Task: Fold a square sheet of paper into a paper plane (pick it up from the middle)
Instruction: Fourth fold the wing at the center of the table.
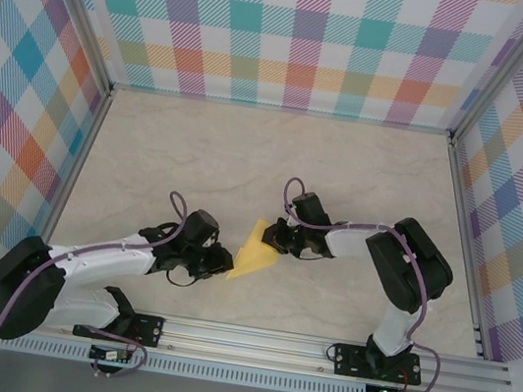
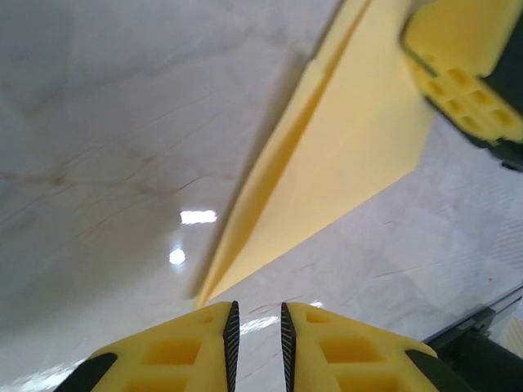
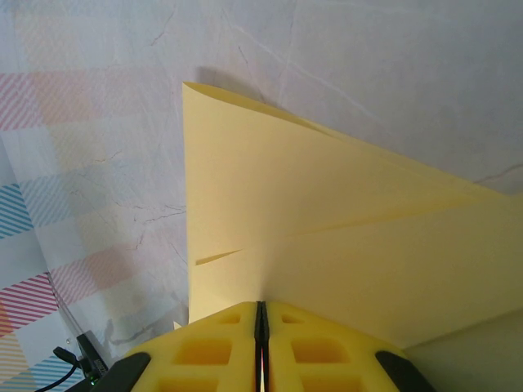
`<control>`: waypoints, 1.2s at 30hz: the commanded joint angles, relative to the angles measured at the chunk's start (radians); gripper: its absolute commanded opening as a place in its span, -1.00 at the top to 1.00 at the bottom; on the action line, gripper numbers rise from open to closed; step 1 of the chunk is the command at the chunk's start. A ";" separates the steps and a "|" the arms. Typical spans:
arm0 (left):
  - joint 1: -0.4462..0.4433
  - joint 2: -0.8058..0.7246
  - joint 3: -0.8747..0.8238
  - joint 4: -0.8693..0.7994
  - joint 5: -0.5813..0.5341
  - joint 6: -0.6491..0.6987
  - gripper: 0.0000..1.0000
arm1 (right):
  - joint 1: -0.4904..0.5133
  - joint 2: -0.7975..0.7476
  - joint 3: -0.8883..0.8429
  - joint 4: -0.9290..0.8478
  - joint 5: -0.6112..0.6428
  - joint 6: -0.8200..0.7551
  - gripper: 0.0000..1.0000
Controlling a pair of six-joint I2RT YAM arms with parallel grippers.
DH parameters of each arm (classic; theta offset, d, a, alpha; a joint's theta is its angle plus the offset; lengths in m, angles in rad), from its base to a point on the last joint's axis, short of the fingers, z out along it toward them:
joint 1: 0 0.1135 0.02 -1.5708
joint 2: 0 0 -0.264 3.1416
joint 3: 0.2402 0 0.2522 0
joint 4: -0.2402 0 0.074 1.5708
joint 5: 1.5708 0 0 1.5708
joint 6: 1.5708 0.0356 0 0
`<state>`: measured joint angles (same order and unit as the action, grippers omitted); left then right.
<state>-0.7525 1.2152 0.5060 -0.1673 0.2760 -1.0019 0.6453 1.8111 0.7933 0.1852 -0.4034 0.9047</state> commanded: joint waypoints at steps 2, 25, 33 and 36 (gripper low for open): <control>-0.005 0.112 0.077 0.147 0.006 -0.001 0.56 | -0.001 0.026 -0.008 -0.110 0.058 -0.002 0.76; -0.006 0.307 0.034 0.106 -0.041 0.023 0.79 | 0.064 -0.069 0.029 -0.067 0.021 0.038 0.74; -0.007 0.310 0.045 0.098 -0.044 0.025 0.79 | 0.085 0.018 0.000 -0.003 0.052 0.072 0.77; -0.006 0.304 0.040 0.087 -0.058 0.023 0.79 | 0.075 0.028 -0.001 -0.040 0.090 0.051 0.77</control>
<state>-0.7525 1.5181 0.5781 0.0486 0.2718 -0.9974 0.7277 1.8141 0.8112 0.1722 -0.3717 0.9607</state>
